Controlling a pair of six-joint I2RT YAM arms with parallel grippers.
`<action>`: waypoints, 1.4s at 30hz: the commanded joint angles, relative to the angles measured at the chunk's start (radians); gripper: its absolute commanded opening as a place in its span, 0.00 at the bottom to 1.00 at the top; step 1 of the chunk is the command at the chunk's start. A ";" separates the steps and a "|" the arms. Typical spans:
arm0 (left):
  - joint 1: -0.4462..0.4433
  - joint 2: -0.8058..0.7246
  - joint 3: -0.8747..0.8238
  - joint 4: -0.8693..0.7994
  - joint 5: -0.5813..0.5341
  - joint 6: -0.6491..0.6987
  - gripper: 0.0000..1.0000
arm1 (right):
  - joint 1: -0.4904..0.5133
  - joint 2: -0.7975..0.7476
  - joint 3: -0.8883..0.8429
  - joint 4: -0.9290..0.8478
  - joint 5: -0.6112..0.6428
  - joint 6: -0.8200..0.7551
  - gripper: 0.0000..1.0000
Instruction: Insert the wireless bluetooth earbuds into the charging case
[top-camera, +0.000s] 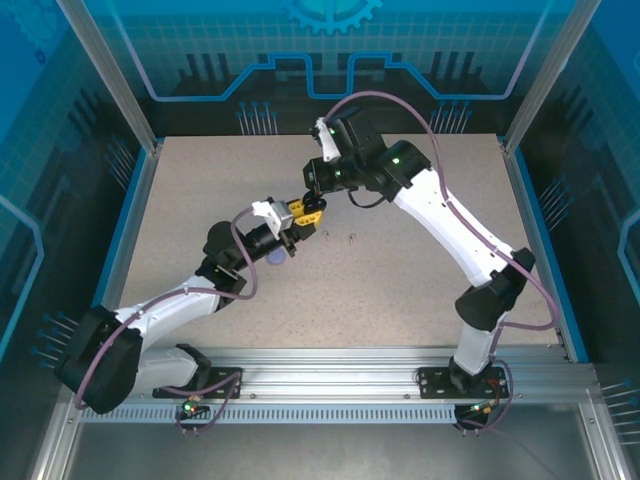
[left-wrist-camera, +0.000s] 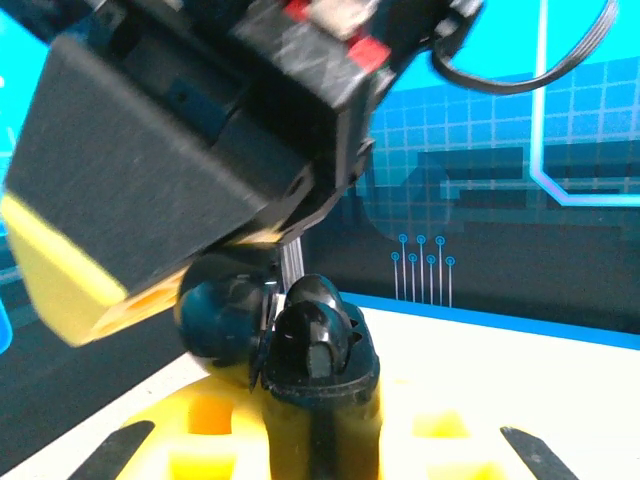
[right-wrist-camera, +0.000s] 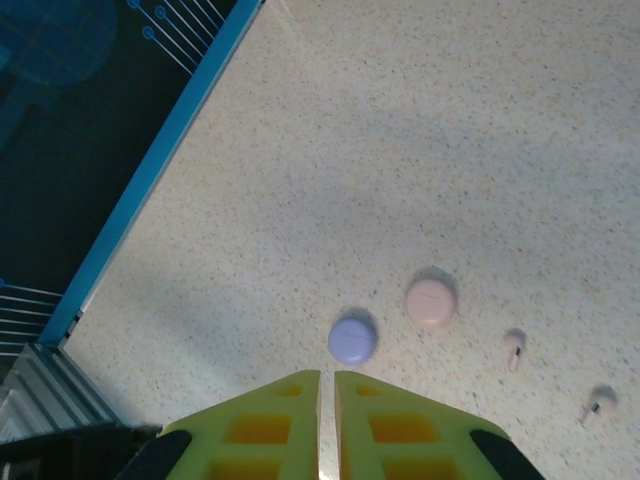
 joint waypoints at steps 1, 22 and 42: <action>0.008 0.002 0.032 0.071 -0.057 0.004 0.00 | 0.049 -0.137 -0.122 -0.020 -0.004 0.030 0.11; 0.008 -0.068 -0.086 -0.142 -0.095 -0.284 0.00 | -0.046 -0.501 -0.689 0.262 0.247 0.260 0.39; 0.006 0.168 -0.076 -0.474 -0.043 -0.661 0.00 | -0.025 -0.400 -0.841 0.306 0.303 0.342 0.53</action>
